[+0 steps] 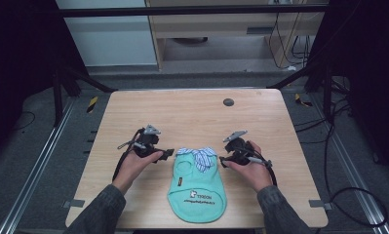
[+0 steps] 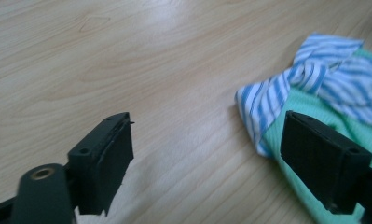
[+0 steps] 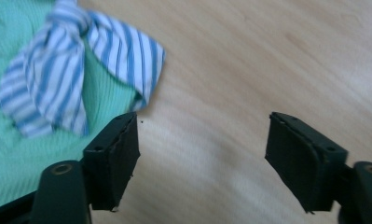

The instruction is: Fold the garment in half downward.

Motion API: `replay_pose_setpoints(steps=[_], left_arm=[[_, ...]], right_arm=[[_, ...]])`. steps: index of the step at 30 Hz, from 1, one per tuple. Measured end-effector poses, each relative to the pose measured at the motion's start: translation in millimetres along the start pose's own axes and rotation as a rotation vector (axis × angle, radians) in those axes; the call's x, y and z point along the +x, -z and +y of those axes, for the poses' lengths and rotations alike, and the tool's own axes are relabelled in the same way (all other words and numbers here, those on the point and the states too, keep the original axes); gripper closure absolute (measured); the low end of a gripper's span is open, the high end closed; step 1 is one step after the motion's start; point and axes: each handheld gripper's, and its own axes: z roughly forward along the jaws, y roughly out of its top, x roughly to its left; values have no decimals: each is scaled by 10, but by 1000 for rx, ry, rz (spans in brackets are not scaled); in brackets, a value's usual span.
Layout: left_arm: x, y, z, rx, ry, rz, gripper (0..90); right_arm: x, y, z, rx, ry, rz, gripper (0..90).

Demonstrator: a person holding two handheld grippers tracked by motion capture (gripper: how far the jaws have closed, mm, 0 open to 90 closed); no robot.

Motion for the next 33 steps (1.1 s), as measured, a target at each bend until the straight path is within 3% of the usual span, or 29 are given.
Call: replay_pose_setpoints(steps=[1,3,5,6,9,10,13,14,19,25,28,30,33], left_arm=[[0,0,0,0,0,0,204],[-9,-5,118,0,-13,19,264],[-13,-20,225,-7,0,18,320],[-30,-72,312,15,-1,-10,351],[-59,-150,374,52,-20,-21,387],[-101,-240,403,92,-46,-24,414],[-133,-325,397,119,-54,-22,449],[-163,-394,360,150,-77,-14,453],[-174,-456,243,179,-71,-30,466],[-164,-543,146,213,-76,-44,438],[-178,-550,144,206,-85,-44,442],[-195,-551,141,198,-94,-52,482],[-236,-547,140,198,-93,-81,644]], right_arm=[[0,0,0,0,0,0,282],[-23,-11,146,-5,-10,25,383],[-36,-34,223,-17,-15,55,480],[-41,-52,259,-17,-22,75,496],[-46,-92,324,-14,-11,87,573],[-53,-139,377,-12,-14,101,603],[-44,-238,433,-6,-47,129,628],[-32,-268,442,-1,-47,139,632],[67,-365,456,13,-70,176,633],[124,-475,415,51,-59,177,595],[136,-492,406,59,-50,186,592],[139,-491,392,53,-46,181,624],[171,-484,384,44,-15,203,760]])
